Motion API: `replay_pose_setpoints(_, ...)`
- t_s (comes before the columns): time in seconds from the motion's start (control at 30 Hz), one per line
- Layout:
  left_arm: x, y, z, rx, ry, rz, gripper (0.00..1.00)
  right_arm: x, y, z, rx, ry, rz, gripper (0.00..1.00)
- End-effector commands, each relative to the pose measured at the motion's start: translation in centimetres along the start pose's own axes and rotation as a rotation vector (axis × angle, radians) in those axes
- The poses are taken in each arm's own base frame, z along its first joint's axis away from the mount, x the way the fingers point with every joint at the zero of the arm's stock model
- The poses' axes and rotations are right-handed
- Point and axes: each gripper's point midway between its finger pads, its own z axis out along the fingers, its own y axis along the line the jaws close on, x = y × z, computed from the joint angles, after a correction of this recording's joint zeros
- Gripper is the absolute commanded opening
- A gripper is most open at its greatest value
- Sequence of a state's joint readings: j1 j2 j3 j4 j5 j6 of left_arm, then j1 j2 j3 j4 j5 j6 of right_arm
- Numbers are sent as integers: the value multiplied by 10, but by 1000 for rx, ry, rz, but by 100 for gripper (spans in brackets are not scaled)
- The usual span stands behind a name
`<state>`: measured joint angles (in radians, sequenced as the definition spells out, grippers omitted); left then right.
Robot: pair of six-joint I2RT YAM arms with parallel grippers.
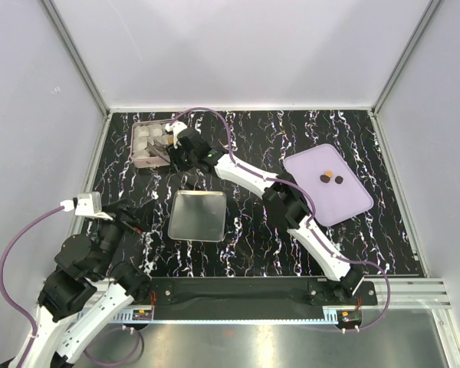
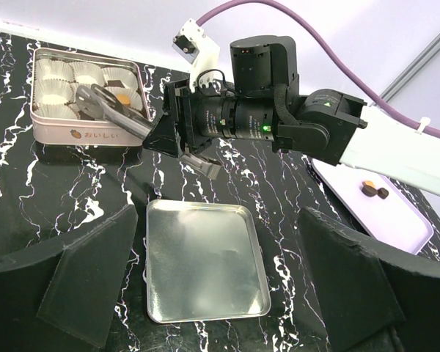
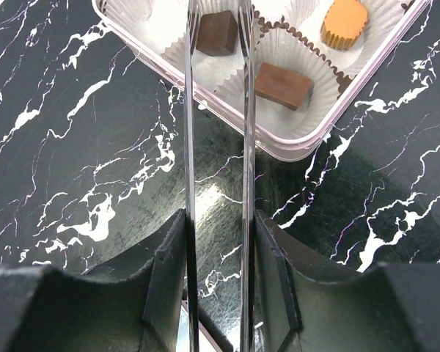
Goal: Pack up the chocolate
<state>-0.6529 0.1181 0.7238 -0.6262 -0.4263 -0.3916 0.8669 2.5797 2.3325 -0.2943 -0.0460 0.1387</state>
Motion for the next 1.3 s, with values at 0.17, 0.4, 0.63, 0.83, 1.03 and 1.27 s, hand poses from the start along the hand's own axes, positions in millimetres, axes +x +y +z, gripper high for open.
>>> replay_pose_setpoints(0.17,-8,-6,6,16,-30,-3,99,-97,20,-50,-45,-230,-62,45)
replay_pose_setpoints(0.4,-8,-5,6,9,-30,-1,99,-134,24,-81,-42,-308,-100,44)
replay_pose_setpoints(0.63,-9,-4,5,3,-34,-5,99,-121,-50,-148,285,-203,-29,42)
replay_pose_setpoints(0.83,-9,-5,4,11,-38,-8,99,-57,-157,-275,578,-66,196,44)
replay_pose_setpoints(1.03,-10,-7,3,23,-38,-10,99,33,-214,-386,810,111,396,45)
replay_pose_setpoints(1.27,-8,-7,5,24,-30,-8,99,83,-237,-435,914,178,554,47)
